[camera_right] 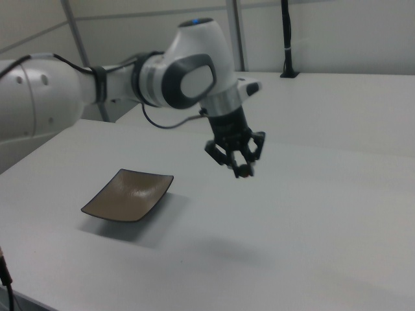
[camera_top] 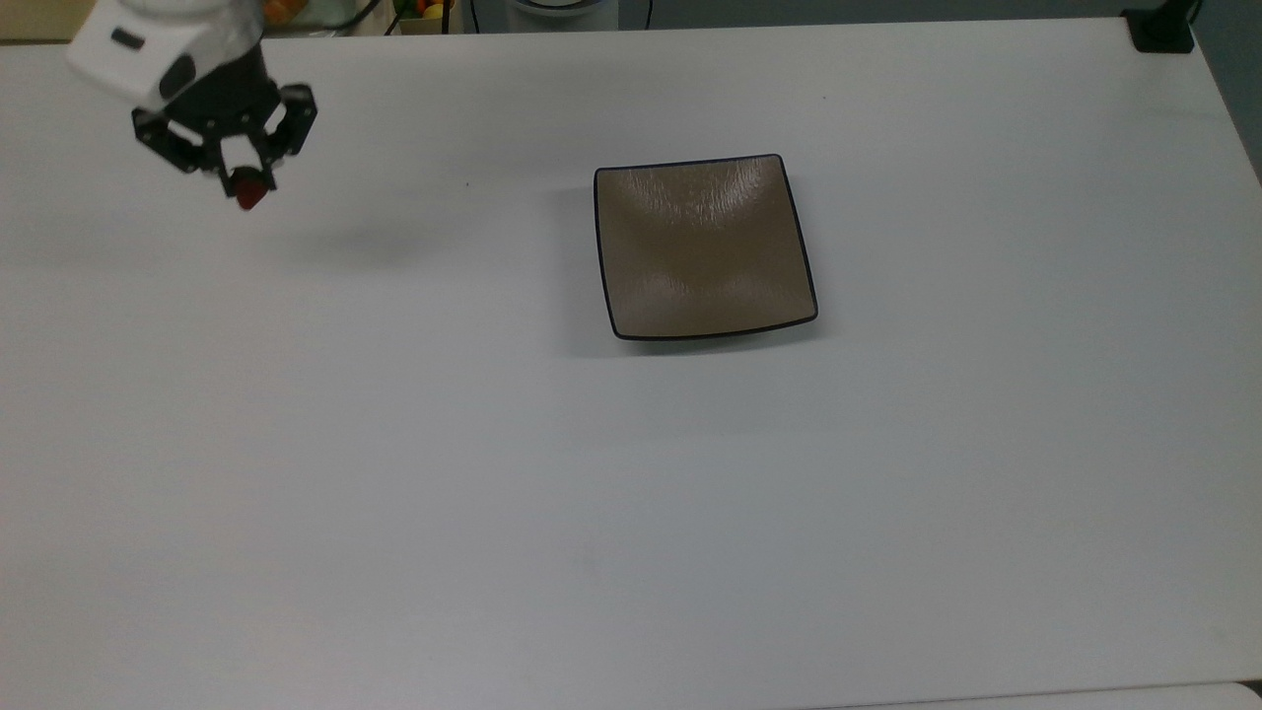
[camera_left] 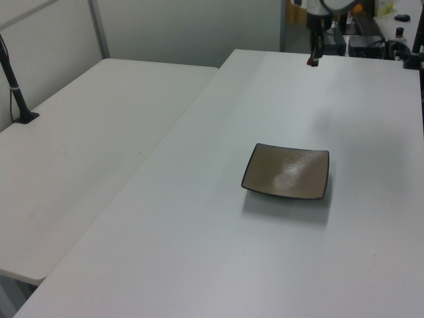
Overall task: Strawberries on a ceramic plate
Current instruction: 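Lift the held strawberry and carry it over the brown square plate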
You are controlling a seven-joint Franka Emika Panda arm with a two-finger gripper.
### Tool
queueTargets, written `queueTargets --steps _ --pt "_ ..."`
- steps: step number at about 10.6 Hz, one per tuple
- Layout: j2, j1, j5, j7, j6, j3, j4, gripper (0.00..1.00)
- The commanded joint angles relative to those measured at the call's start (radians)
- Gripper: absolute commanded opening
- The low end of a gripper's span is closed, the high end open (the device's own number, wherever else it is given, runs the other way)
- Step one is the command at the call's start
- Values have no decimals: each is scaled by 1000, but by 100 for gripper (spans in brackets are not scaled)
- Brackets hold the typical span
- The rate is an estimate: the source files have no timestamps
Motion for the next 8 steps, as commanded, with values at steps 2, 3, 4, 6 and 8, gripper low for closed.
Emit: queueTargets --steps 2,3,4,6,8 --pt "-100 70 119 -23 -195 -1 35 13" --pt "-118 95 131 -11 -228 -1 37 13" --pt "-132 131 145 33 -251 -3 37 13" --pt "-137 203 153 171 -257 -3 29 14" --pt "-137 286 153 300 -257 -1 21 14"
